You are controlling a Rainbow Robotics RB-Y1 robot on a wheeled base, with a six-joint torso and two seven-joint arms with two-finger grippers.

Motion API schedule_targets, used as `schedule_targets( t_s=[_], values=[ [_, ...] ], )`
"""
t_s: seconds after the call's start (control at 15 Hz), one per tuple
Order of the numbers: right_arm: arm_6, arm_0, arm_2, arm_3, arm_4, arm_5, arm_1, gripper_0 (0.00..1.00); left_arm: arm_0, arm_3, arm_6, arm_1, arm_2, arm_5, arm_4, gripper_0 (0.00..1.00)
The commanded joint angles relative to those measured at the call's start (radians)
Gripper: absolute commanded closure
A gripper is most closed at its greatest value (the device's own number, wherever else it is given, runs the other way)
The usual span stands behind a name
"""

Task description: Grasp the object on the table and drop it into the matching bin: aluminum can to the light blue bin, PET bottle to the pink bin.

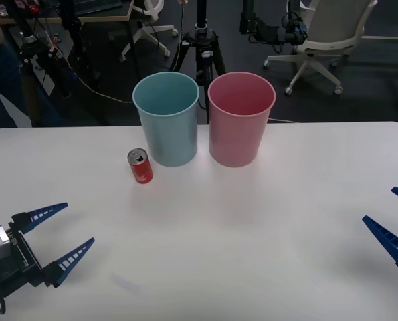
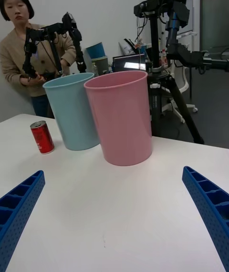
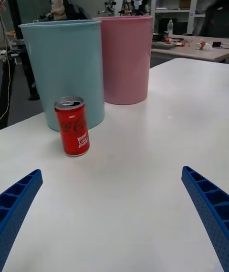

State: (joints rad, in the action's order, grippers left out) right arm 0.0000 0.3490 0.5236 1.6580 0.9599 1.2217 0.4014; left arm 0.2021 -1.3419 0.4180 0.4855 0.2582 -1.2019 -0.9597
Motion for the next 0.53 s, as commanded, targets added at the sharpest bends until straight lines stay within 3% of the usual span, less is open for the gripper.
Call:
schedule_targets(
  t_s=[0.07,0.53],
  values=[
    [0.000,0.000,0.000,0.000,0.000,0.000,0.000,0.00,-0.016,0.027,0.015,-0.004,-0.017,0.012,-0.005,0.00],
    [0.000,0.000,0.000,0.000,0.000,0.000,0.000,0.00,-0.197,0.247,0.119,-0.119,-0.023,0.041,-0.068,0.00]
  ],
)
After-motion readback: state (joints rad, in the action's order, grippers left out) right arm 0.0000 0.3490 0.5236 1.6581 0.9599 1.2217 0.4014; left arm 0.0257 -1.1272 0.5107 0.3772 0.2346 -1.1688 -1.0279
